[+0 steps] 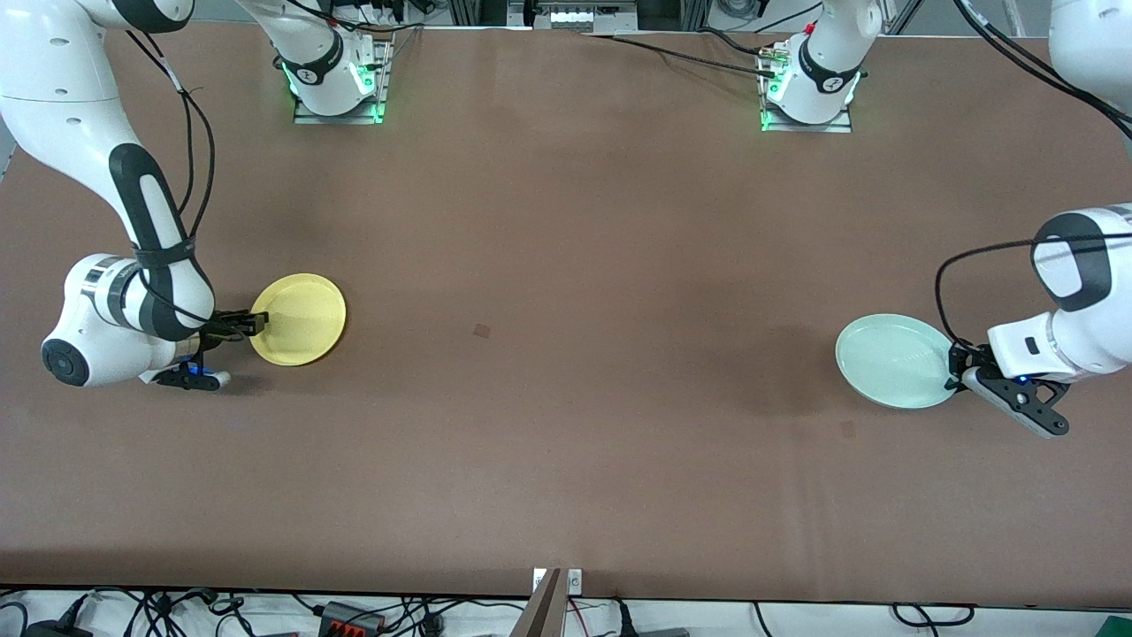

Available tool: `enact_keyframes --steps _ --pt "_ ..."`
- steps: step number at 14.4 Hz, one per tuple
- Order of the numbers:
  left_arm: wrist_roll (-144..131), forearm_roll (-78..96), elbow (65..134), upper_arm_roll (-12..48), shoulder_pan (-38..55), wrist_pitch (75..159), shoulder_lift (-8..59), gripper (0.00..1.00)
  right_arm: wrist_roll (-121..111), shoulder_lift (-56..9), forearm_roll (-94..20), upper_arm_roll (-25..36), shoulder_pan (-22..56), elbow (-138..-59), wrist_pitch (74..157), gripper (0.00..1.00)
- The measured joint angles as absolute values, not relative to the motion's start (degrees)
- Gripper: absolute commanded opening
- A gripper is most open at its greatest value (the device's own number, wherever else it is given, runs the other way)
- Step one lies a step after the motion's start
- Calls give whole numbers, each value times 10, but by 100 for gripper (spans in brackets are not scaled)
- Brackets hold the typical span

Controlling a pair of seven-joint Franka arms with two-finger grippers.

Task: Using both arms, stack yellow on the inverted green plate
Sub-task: 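Lift and flip the green plate over with the left gripper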

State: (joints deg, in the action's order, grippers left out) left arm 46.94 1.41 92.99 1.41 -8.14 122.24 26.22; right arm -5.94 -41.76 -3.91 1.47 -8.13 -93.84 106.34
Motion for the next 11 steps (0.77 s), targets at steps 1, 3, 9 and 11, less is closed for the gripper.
enact_keyframes --steps 1,3,9,11 --pt "444 -25 917 15 -65 1207 259 0 -63 -418 -39 15 -81 -938 1062 0" --pt "374 -95 883 17 -25 1153 258 0 -72 -415 -43 15 -82 -936 1054 0" --pt "99 -203 846 19 139 1042 261 0 -76 -415 -44 15 -82 -935 1050 0" --pt "30 -240 846 19 179 1026 263 0 -79 -414 -46 15 -82 -929 1038 0"
